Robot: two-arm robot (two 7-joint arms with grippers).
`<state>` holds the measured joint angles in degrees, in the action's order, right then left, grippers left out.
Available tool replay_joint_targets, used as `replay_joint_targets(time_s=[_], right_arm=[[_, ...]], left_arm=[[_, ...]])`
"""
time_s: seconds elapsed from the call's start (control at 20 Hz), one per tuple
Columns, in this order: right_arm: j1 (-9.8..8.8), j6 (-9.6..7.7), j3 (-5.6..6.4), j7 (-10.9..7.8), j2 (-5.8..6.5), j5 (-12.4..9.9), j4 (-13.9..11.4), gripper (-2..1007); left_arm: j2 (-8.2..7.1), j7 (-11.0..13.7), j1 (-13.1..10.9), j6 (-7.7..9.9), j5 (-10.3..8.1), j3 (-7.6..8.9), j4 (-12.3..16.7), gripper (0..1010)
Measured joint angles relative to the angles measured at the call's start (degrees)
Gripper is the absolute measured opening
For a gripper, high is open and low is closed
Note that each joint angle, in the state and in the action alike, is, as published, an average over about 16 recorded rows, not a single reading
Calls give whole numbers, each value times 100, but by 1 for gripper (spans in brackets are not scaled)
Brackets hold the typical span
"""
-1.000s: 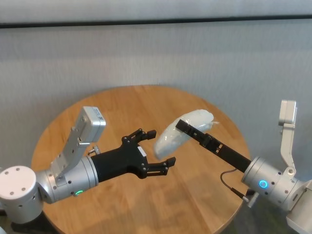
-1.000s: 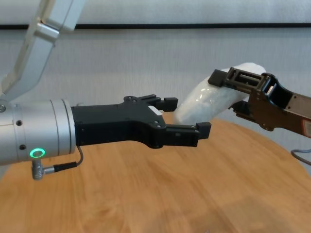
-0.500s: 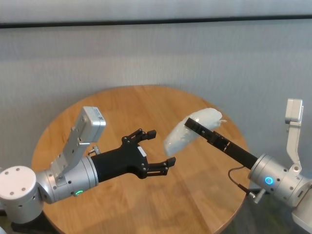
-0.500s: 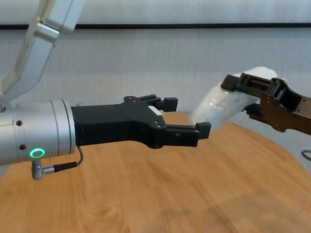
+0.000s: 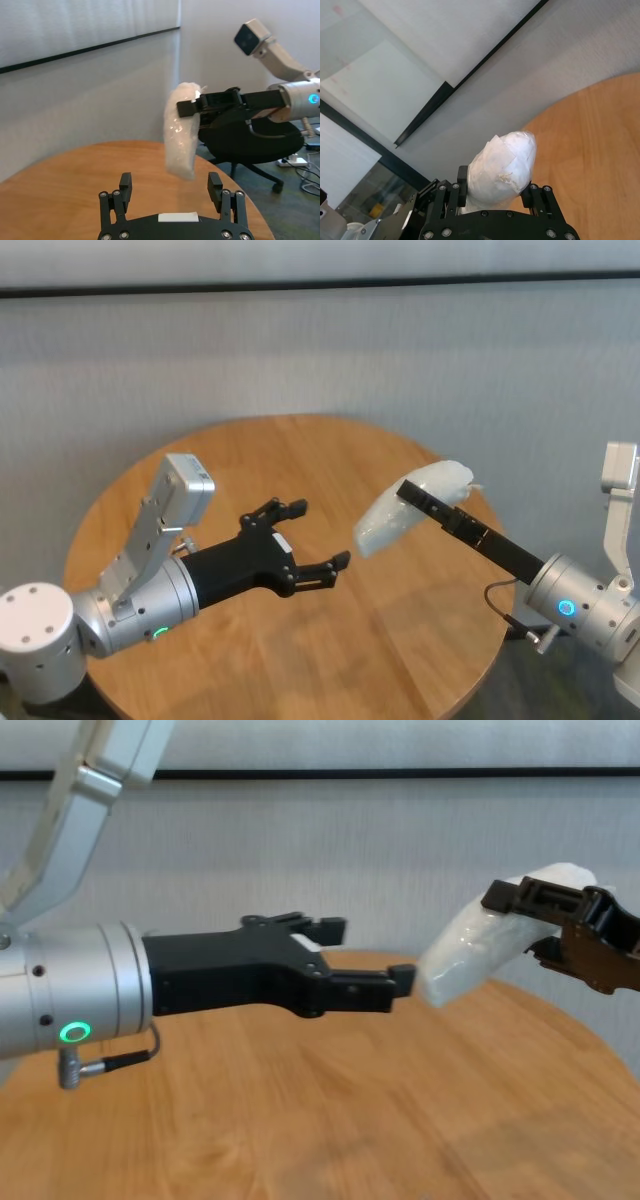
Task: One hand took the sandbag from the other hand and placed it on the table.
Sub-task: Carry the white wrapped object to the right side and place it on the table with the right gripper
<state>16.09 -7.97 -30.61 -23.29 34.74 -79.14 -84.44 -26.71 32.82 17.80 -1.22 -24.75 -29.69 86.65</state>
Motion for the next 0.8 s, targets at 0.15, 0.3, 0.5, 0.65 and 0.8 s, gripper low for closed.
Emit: replay_joint_targets(time_s=[0.15, 0.3, 0.5, 0.65, 0.8], right_arm=[[-15, 6, 31, 5, 20, 12, 8, 586], [-31, 10, 61, 11, 37, 23, 8, 586], [-61, 18, 101, 18, 56, 34, -5, 585], [-87, 23, 131, 28, 74, 38, -21, 586], [-114, 25, 161, 43, 96, 39, -41, 586]], left_arm=[[34, -353, -97, 218, 25, 107, 94, 1001], [98, -799, -207, 527, 63, 239, 205, 1000], [221, -1396, -354, 997, 145, 427, 368, 1000], [319, -1778, -427, 1321, 250, 534, 481, 1000], [405, -2085, -464, 1582, 392, 599, 586, 1000]])
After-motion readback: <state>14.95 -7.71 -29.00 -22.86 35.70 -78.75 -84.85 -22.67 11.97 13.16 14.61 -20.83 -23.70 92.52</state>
